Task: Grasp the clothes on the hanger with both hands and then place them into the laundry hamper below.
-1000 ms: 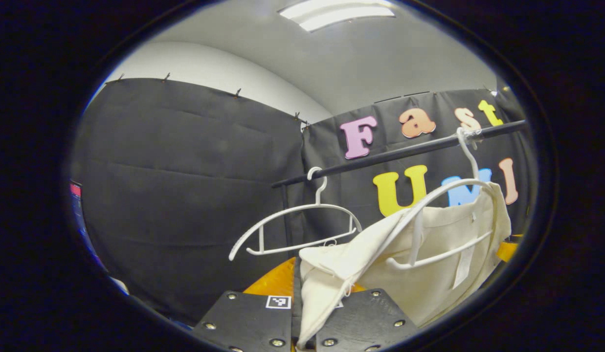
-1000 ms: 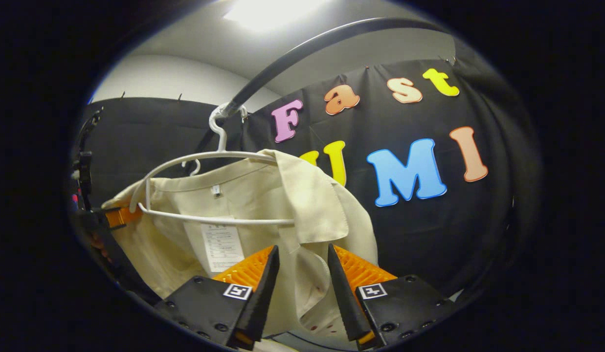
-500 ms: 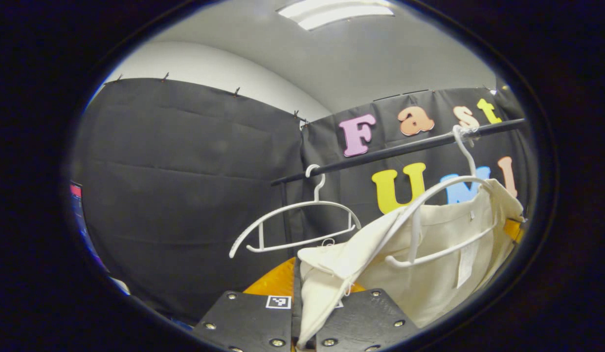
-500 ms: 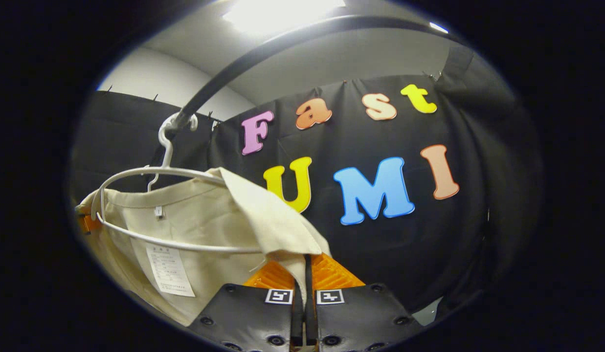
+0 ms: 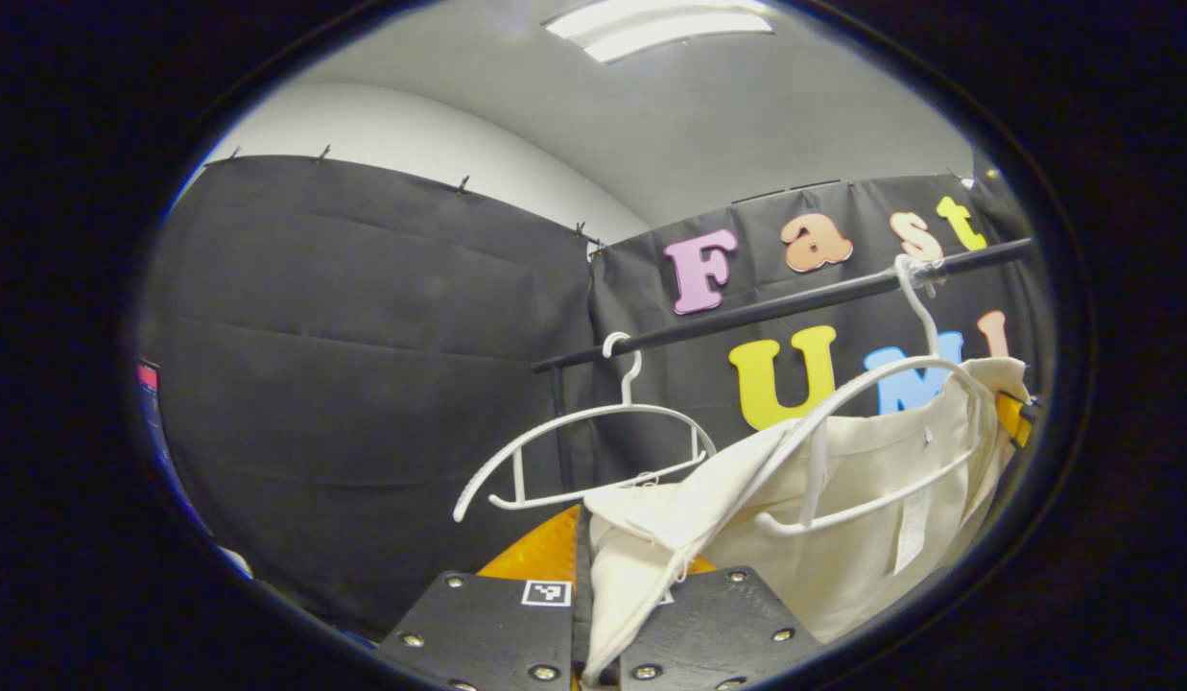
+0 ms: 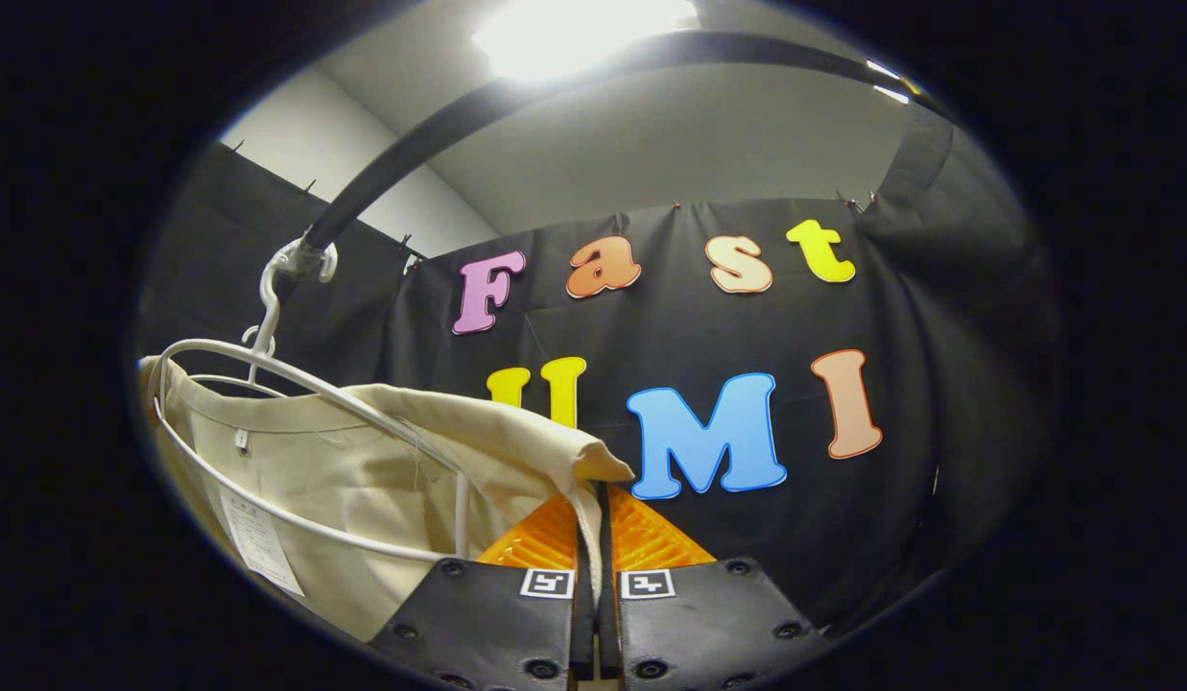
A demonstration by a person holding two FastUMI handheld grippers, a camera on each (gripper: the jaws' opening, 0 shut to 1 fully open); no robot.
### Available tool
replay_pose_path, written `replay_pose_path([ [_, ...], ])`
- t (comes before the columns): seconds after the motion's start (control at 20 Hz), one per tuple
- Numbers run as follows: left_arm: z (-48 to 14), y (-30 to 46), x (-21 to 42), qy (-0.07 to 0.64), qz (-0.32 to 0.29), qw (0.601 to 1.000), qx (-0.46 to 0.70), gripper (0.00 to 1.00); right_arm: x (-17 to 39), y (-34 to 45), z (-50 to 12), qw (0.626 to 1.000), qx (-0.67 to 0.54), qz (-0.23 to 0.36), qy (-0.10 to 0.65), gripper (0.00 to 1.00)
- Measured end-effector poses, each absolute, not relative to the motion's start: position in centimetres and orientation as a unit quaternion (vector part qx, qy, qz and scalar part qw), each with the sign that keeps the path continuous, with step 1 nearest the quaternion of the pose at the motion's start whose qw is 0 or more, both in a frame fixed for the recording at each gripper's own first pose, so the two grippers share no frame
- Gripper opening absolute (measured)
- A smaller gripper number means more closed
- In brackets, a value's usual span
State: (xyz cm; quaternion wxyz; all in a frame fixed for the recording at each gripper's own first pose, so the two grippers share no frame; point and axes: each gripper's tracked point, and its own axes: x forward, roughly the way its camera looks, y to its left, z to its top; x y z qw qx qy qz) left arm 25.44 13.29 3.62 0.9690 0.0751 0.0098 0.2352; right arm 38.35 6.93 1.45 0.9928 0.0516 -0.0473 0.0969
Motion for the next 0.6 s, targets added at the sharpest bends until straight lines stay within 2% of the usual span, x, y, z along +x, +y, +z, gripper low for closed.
replay_pose_path([
  [0.05,4.0,13.3,25.6,0.007,0.231,0.97,0.073,0.02,39.0,6.8,1.4,0.993,0.052,0.092,-0.05,0.04],
  [0.15,4.6,13.3,25.9,-0.001,0.224,0.972,0.068,0.02,40.5,6.8,1.0,0.994,0.046,0.09,-0.05,0.0],
  [0.2,4.6,13.4,26.2,-0.001,0.222,0.973,0.065,0.02,41.4,7.0,0.3,0.994,0.038,0.092,-0.044,0.04],
  [0.35,3.9,13.5,26.9,0.002,0.214,0.975,0.064,0.02,43.1,7.9,-1.9,0.993,0.027,0.11,-0.018,0.04],
  [0.4,4.0,13.6,26.7,-0.002,0.209,0.976,0.067,0.02,43.3,8.0,-2.5,0.993,0.03,0.111,-0.015,0.0],
  [0.45,4.1,13.5,26.5,-0.009,0.205,0.976,0.07,0.02,43.6,8.0,-2.8,0.993,0.032,0.112,-0.012,0.04],
  [0.5,4.1,13.5,26.2,-0.012,0.202,0.977,0.073,0.02,43.9,7.9,-3.2,0.993,0.039,0.115,-0.009,0.0],
  [0.6,3.8,13.5,25.9,-0.01,0.196,0.978,0.068,0.02,44.4,7.9,-4.3,0.988,0.086,0.126,0.016,0.06],
])
